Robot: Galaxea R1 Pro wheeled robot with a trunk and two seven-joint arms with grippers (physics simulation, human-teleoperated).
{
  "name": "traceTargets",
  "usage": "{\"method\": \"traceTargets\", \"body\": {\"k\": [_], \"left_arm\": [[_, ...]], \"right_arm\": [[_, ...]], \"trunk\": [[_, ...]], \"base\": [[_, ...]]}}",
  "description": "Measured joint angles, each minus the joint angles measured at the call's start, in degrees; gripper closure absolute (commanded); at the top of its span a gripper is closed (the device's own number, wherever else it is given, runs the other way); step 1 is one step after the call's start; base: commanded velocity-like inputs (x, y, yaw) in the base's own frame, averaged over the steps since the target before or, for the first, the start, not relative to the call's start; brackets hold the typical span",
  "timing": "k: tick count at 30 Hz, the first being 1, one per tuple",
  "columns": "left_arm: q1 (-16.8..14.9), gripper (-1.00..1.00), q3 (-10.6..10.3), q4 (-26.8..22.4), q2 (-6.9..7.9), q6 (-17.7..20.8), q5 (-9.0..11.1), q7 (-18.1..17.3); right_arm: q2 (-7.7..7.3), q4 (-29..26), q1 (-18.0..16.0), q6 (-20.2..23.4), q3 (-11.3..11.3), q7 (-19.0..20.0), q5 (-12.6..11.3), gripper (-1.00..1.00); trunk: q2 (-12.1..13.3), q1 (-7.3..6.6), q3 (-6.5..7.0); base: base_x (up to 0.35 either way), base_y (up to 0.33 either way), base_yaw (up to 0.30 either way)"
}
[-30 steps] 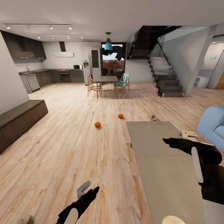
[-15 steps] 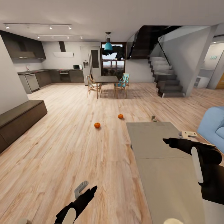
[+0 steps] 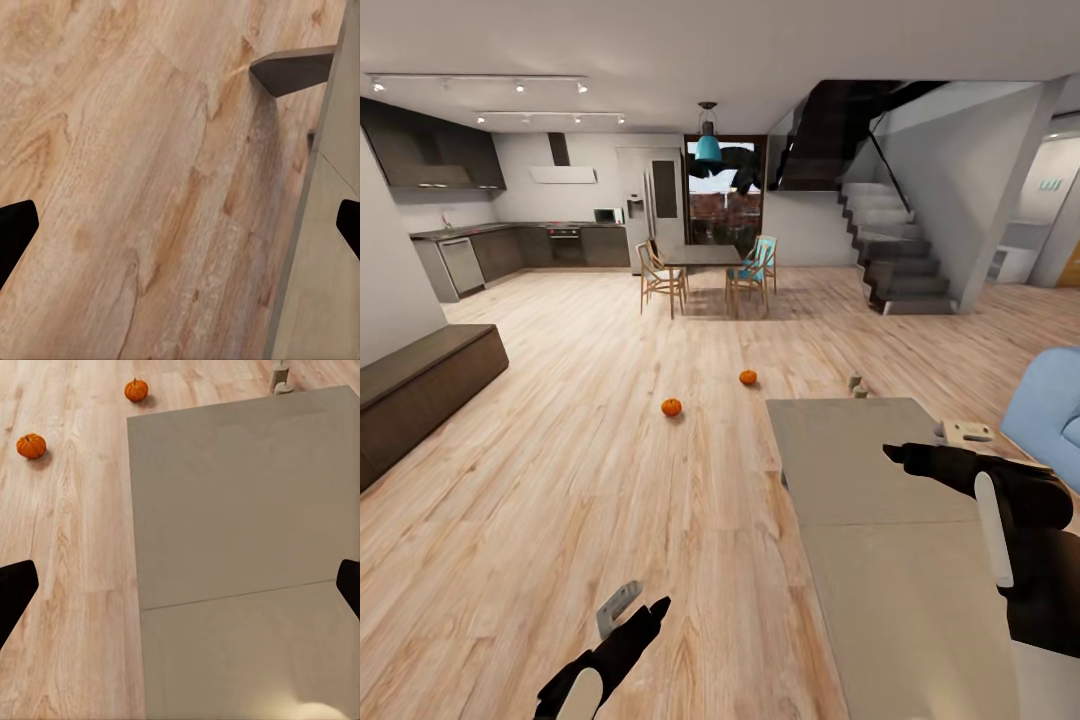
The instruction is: Place each of the two pumpkins and all three candles from the living room inside a cabinet in the living room (use any cabinet), then make sure every cabinet is closed, and position the cauldron so it is next to a table in the living room.
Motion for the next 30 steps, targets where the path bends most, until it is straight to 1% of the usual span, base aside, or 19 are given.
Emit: {"method": "traceTargets", "body": {"k": [3,7,30], "left_arm": [[0.00,-1.00,0.02,0.00,0.00,0.00,-0.03,0.00],[0.00,-1.00,-0.01,0.00,0.00,0.01,-0.05,0.04],[0.00,-1.00,-0.05,0.02,0.00,0.01,-0.14,0.08]], "right_arm": [[0.01,-0.01,0.00,0.00,0.00,-0.01,0.00,-1.00],[0.02,-0.01,0.00,0.00,0.00,-0.01,0.00,-1.00],[0.03,-0.03,0.08,0.00,-0.01,-0.05,0.01,-1.00]], "trunk": [[0.00,-0.01,0.00],[0.00,-0.03,0.00],[0.00,-0.03,0.00]], "base": [[0.114,0.000,0.000],[0.261,0.000,0.000],[0.327,0.000,0.000]]}}
